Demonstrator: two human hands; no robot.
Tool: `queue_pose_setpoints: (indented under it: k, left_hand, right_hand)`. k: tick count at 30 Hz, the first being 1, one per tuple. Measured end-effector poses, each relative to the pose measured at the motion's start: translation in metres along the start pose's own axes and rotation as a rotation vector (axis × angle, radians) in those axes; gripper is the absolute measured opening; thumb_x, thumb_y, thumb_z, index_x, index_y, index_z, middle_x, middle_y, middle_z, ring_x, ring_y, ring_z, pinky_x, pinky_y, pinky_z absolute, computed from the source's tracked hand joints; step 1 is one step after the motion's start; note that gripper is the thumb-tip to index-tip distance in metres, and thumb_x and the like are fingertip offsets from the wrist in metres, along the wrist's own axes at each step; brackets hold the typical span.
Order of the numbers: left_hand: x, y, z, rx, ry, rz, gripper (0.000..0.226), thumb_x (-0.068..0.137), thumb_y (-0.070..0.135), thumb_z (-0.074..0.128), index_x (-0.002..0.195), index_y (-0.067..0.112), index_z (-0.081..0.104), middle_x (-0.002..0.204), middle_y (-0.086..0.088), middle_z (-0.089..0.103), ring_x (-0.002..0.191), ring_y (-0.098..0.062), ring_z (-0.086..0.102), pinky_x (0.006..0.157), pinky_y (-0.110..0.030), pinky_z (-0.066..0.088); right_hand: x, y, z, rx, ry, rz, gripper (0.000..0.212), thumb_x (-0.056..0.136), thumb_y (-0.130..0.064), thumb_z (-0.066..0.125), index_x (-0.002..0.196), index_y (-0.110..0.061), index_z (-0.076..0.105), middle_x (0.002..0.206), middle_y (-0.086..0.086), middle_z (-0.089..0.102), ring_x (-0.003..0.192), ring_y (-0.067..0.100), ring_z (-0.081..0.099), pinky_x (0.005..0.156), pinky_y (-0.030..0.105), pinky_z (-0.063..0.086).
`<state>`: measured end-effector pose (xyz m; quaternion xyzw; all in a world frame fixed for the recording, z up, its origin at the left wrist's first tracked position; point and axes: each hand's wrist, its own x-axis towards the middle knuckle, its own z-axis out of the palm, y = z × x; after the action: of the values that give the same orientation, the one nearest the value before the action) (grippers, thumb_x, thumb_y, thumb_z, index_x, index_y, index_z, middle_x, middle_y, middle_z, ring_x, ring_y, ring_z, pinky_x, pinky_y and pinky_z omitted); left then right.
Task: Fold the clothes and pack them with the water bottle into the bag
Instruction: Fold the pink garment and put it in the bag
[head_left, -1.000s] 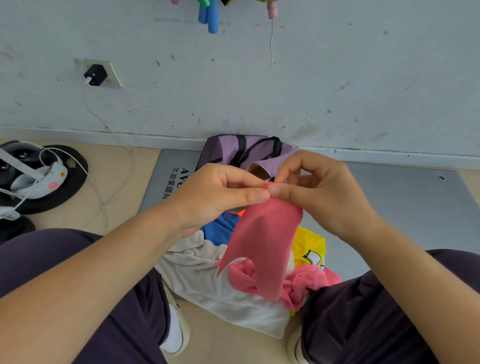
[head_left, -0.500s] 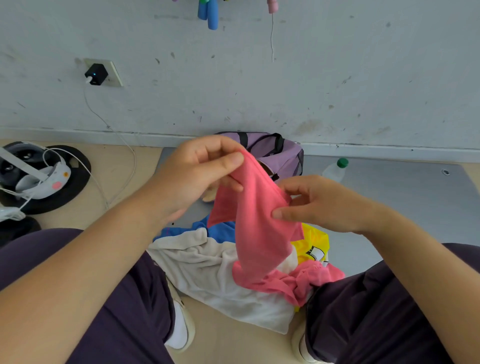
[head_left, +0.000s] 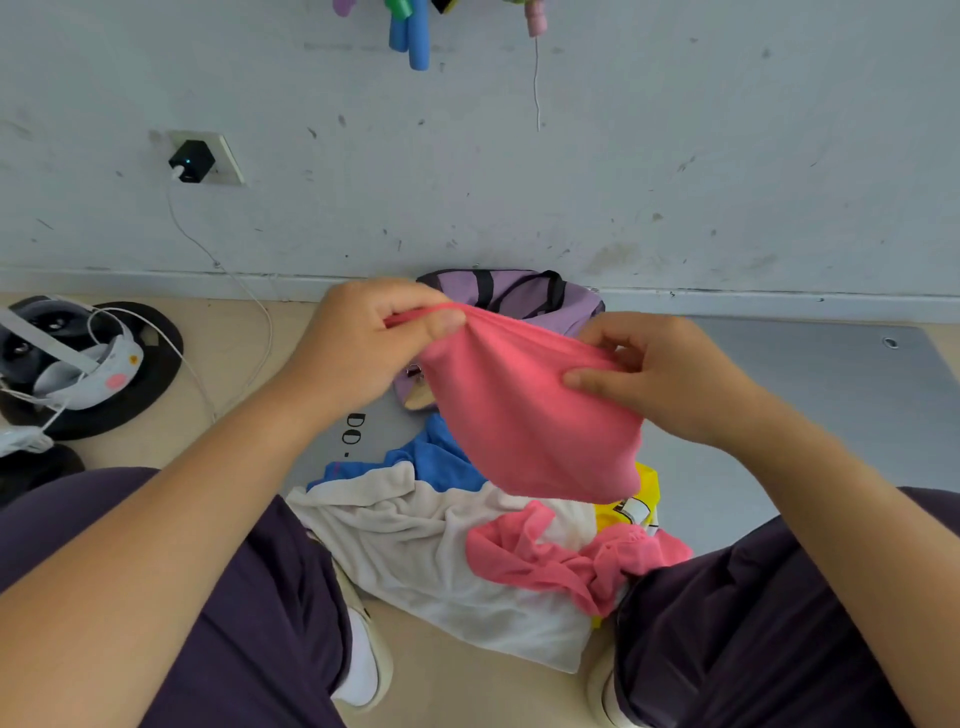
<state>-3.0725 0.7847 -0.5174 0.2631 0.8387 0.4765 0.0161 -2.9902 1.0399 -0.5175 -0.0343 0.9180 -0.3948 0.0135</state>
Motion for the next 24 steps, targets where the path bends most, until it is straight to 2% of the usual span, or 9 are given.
queue_pose_setpoints:
  k: [3, 5, 8, 12, 14, 16, 17, 21, 24]
  left_hand:
    - [0.006, -0.011, -0.01, 0.06, 0.102, -0.024, 0.015, 0.09, 0.023, 0.07, 0.084, 0.038, 0.071, 0.078, 0.003, 0.071, 0.07, -0.007, 0.062, 0.071, -0.025, 0.047]
    - [0.007, -0.018, -0.011, 0.121, 0.104, -0.051, 0.013, 0.089, 0.024, 0.071, 0.087, 0.037, 0.072, 0.08, 0.001, 0.072, 0.076, -0.012, 0.063, 0.074, -0.028, 0.046]
    - [0.006, -0.027, -0.006, 0.171, 0.035, -0.105, 0.009, 0.089, 0.026, 0.071, 0.088, 0.033, 0.076, 0.082, 0.016, 0.072, 0.078, -0.003, 0.064, 0.079, -0.03, 0.051]
    - [0.006, -0.034, -0.005, 0.167, -0.008, -0.148, 0.009, 0.091, 0.028, 0.069, 0.091, 0.026, 0.077, 0.082, 0.003, 0.075, 0.082, -0.02, 0.069, 0.08, -0.045, 0.056]
    - [0.007, -0.036, -0.004, 0.163, -0.009, -0.154, 0.011, 0.092, 0.029, 0.067, 0.09, 0.025, 0.076, 0.082, -0.006, 0.074, 0.076, -0.026, 0.069, 0.075, -0.048, 0.058]
    - [0.008, -0.037, -0.003, 0.178, -0.014, -0.154, 0.012, 0.094, 0.031, 0.064, 0.087, 0.027, 0.074, 0.078, -0.007, 0.072, 0.065, -0.02, 0.069, 0.071, -0.045, 0.058]
    - [0.008, -0.037, -0.002, 0.185, -0.015, -0.157, 0.013, 0.094, 0.031, 0.063, 0.085, 0.028, 0.073, 0.075, -0.004, 0.071, 0.06, -0.015, 0.069, 0.069, -0.043, 0.059]
    - [0.009, -0.036, -0.004, 0.193, 0.006, -0.169, 0.018, 0.094, 0.033, 0.062, 0.077, 0.033, 0.069, 0.067, 0.004, 0.068, 0.055, -0.009, 0.068, 0.066, -0.034, 0.056]
    - [0.011, -0.037, -0.004, 0.124, 0.032, -0.195, 0.014, 0.094, 0.024, 0.063, 0.082, 0.028, 0.07, 0.071, 0.002, 0.07, 0.061, -0.015, 0.069, 0.07, -0.034, 0.057]
  right_hand:
    - [0.002, 0.014, -0.016, -0.206, 0.079, 0.024, 0.011, 0.082, -0.023, 0.076, 0.085, -0.018, 0.067, 0.074, -0.01, 0.061, 0.064, -0.001, 0.051, 0.06, 0.009, 0.035]
    - [0.002, 0.02, -0.024, -0.232, 0.142, 0.038, 0.01, 0.081, -0.022, 0.076, 0.085, -0.02, 0.068, 0.071, -0.016, 0.058, 0.067, -0.01, 0.052, 0.059, 0.003, 0.034]
    - [0.003, 0.025, -0.028, -0.276, 0.171, 0.032, 0.006, 0.084, -0.016, 0.073, 0.089, -0.017, 0.071, 0.069, -0.022, 0.054, 0.069, -0.017, 0.051, 0.061, -0.001, 0.032]
    - [0.004, 0.027, -0.029, -0.322, 0.186, 0.004, 0.01, 0.088, -0.009, 0.066, 0.093, -0.013, 0.073, 0.081, -0.007, 0.064, 0.074, 0.005, 0.055, 0.066, 0.009, 0.037]
    - [0.005, 0.026, -0.029, -0.365, 0.202, -0.026, 0.01, 0.088, -0.006, 0.065, 0.093, -0.009, 0.074, 0.088, 0.006, 0.067, 0.081, 0.021, 0.059, 0.075, 0.028, 0.044]
    - [0.005, 0.025, -0.028, -0.385, 0.214, -0.047, 0.01, 0.087, -0.004, 0.065, 0.091, -0.005, 0.075, 0.09, 0.011, 0.067, 0.085, 0.028, 0.06, 0.078, 0.039, 0.046]
    - [0.005, 0.024, -0.028, -0.388, 0.222, -0.057, 0.01, 0.087, -0.003, 0.065, 0.089, -0.005, 0.075, 0.09, 0.012, 0.066, 0.085, 0.028, 0.06, 0.079, 0.039, 0.046]
    - [0.004, 0.02, -0.031, -0.279, 0.32, -0.05, 0.008, 0.085, -0.001, 0.067, 0.085, -0.005, 0.074, 0.094, 0.006, 0.061, 0.083, 0.018, 0.056, 0.074, 0.013, 0.039]
    - [0.003, 0.022, -0.032, -0.318, 0.405, -0.044, 0.002, 0.084, -0.007, 0.071, 0.085, -0.007, 0.073, 0.104, 0.008, 0.055, 0.101, 0.025, 0.051, 0.088, 0.03, 0.04]
